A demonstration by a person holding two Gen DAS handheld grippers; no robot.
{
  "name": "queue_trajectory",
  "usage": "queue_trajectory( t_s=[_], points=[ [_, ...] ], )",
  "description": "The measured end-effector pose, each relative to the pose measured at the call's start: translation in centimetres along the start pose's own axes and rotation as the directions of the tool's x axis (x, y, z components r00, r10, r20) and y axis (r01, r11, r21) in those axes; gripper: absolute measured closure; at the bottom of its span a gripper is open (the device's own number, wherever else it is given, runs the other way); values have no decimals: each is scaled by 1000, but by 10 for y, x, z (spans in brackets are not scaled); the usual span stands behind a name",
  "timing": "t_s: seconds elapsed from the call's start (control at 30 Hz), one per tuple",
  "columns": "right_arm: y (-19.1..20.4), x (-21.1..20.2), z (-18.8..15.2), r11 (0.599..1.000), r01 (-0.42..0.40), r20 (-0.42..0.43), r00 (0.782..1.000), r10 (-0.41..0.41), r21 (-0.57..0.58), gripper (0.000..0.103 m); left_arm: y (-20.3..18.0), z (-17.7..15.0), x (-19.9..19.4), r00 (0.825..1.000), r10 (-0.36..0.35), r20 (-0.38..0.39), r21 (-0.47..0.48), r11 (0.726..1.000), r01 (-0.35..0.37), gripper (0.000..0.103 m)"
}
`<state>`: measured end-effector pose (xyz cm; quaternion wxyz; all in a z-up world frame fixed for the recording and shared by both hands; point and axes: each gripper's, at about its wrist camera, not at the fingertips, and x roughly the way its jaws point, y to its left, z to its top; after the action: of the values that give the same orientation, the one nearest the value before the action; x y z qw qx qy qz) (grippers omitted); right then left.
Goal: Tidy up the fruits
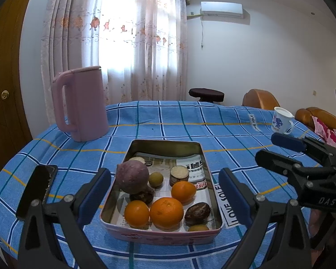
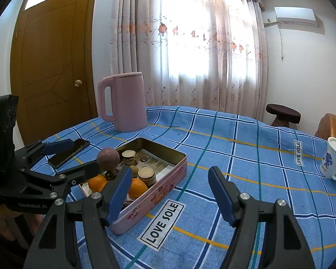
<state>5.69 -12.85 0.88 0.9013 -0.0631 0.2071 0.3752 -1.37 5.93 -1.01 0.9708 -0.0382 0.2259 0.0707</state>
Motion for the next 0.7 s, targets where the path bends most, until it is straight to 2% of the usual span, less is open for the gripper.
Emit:
queue_trajectory(
  t_s=[0.7],
  points=[
    [-15,-18,-3,999,30,31,999,-31,21,31,-7,6,-3,1000,8,7,-2,1000,-8,0]
  ],
)
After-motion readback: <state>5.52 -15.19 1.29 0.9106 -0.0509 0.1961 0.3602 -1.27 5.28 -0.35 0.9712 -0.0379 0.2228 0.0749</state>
